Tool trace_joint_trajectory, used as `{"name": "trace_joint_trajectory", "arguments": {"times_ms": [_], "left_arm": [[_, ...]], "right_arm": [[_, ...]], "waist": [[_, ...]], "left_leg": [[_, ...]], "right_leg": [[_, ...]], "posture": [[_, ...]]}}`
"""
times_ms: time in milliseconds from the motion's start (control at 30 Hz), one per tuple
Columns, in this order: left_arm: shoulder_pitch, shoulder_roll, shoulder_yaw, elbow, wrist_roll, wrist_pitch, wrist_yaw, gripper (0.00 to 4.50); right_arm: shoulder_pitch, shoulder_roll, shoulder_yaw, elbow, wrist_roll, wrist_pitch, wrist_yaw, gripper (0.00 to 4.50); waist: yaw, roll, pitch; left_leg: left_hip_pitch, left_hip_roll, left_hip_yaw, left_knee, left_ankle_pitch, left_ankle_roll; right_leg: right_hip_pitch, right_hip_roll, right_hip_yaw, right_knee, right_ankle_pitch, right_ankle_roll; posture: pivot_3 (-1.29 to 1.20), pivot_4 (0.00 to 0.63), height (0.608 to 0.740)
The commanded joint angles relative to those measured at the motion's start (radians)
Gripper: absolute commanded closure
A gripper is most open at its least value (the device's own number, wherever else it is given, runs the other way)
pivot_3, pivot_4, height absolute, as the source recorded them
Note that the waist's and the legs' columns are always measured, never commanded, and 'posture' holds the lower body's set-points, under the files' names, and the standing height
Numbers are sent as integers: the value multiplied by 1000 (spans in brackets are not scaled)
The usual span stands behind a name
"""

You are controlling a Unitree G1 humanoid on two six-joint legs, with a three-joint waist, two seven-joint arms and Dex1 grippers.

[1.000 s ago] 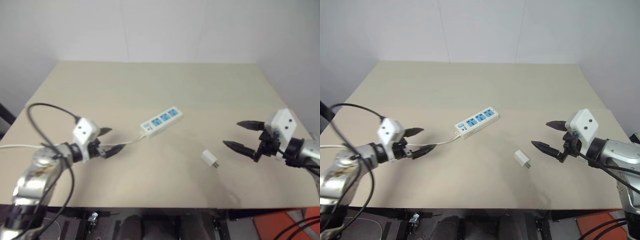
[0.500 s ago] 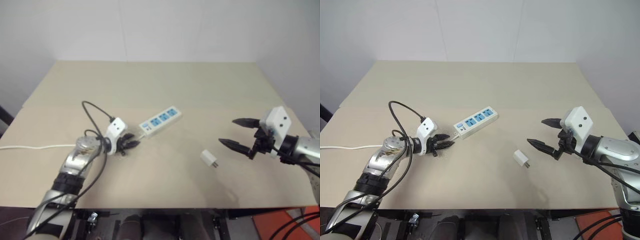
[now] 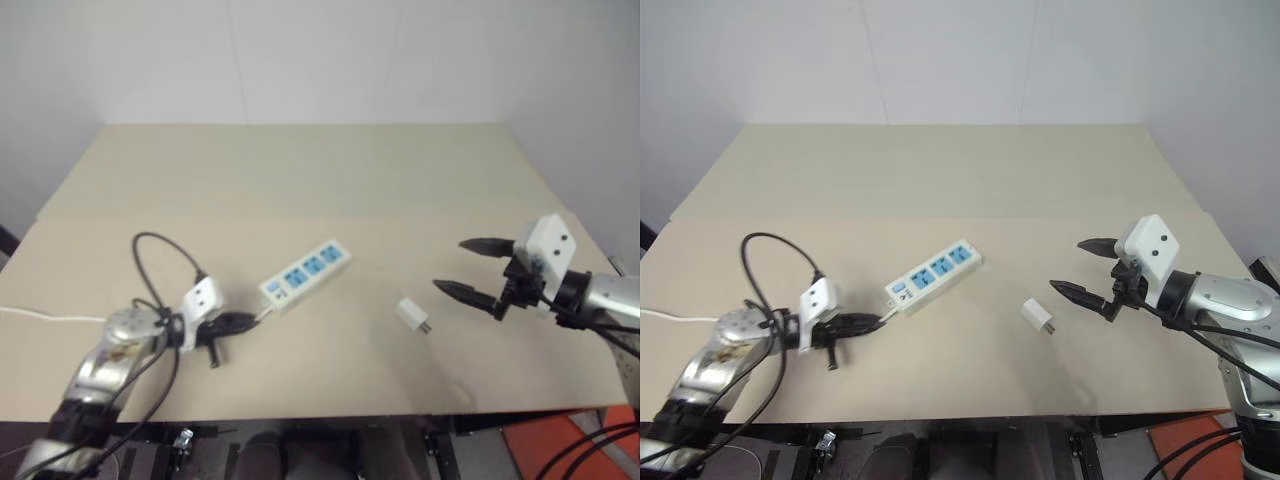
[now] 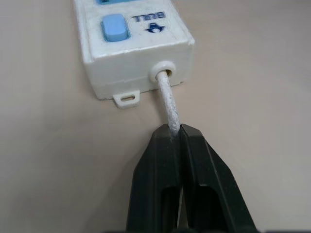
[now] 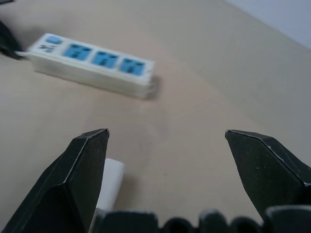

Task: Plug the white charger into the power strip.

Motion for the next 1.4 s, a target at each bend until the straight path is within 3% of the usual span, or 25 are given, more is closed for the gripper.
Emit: {"name": "trace_joint_trajectory", "arguments": {"times_ms": [33, 167, 333, 500, 667, 933, 1200, 1400], "left_arm": [[31, 39, 53, 26, -11, -50, -37, 4204], [85, 72, 120, 13, -73, -74, -101, 3074], [82, 41, 161, -47, -141, -37, -91, 1514], [16, -89, 137, -79, -145, -50, 13, 14], [-38, -192, 62, -17, -66, -107, 62, 14], [-96, -257, 11, 124, 17, -194, 109, 14], [-95, -261, 19, 156, 9, -194, 123, 14], [-123, -231, -61, 205, 20, -63, 25, 14]], "right_arm": [[-25, 7, -4, -14, 0, -28, -6, 0], [-24, 15, 7, -17, -4, -32, -12, 0], [-17, 30, 9, -27, -8, -34, -21, 0], [-21, 43, 12, -31, -10, -30, -32, 0], [-36, 51, 16, -40, -9, -23, -45, 0], [-42, 52, 5, -76, 7, -7, -62, 0], [-31, 60, 6, -97, 13, 2, -72, 0], [-61, 64, 24, -96, 16, 6, -82, 0]], "waist": [[2, 0, 0], [2, 0, 0], [8, 0, 0], [15, 0, 0], [14, 0, 0], [12, 0, 0], [15, 0, 0], [13, 1, -1]], "left_leg": [[1, 0, 0, 0, 0, 0], [1, 0, 1, 0, 0, 0], [-4, 0, 0, 0, 0, 0], [-3, -1, 0, 1, 0, 0], [-3, -1, 0, 1, 0, 0], [-1, -1, 0, 1, 0, 0], [-2, -1, 0, 1, 0, 0], [0, -1, 0, 1, 0, 0]], "right_leg": [[0, 0, 0, 0, 0, 0], [1, 0, 0, -1, -1, 1], [-3, -1, -1, -1, 0, 0], [-1, -1, -1, -1, 0, 0], [-1, 0, -1, -1, 0, 1], [1, 0, 0, 0, 0, 1], [0, 0, -1, -1, 0, 1], [1, 0, -1, 0, 0, 1]], "posture": [[0, 150, 740], [0, 150, 740], [0, 150, 740], [0, 150, 740], [0, 150, 740], [0, 150, 740], [0, 150, 740], [0, 150, 740]]}}
